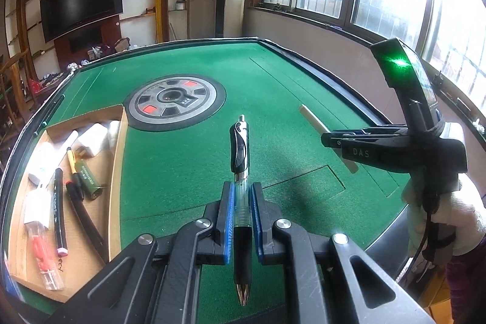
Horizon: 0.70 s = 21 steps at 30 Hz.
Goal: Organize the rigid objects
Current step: 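Carry the clear pen and white stick over the tray with both tools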
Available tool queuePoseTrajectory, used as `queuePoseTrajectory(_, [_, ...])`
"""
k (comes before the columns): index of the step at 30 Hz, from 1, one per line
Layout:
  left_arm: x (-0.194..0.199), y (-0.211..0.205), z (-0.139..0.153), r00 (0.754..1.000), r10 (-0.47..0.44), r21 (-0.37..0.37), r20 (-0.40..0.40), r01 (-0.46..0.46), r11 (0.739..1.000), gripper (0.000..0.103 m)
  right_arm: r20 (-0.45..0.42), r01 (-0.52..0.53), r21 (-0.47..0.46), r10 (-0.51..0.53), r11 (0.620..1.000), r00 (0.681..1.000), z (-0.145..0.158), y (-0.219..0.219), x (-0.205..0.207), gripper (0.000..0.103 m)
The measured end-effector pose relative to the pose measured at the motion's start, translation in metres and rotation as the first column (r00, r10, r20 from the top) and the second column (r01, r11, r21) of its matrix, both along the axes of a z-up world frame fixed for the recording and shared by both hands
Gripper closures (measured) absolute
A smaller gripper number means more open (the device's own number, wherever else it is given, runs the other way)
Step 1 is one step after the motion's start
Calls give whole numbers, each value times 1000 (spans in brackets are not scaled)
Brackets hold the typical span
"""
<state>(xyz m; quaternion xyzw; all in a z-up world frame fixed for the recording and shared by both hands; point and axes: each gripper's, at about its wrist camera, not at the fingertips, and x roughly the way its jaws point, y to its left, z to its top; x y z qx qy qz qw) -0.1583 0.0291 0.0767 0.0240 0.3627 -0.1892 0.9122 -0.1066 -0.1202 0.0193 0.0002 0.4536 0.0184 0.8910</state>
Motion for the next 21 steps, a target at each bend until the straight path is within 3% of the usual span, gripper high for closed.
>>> queuePoseTrajectory(10, [-11, 24, 10, 1000, 9, -80, 1, -9, 997, 93, 36, -43, -1, 43, 999, 998, 18, 21, -11, 91])
queuePoseTrajectory(21, [-19, 71, 14, 996, 82, -165, -20, -84, 983, 93, 64, -103, 9, 102, 995, 993, 31, 50, -18, 91])
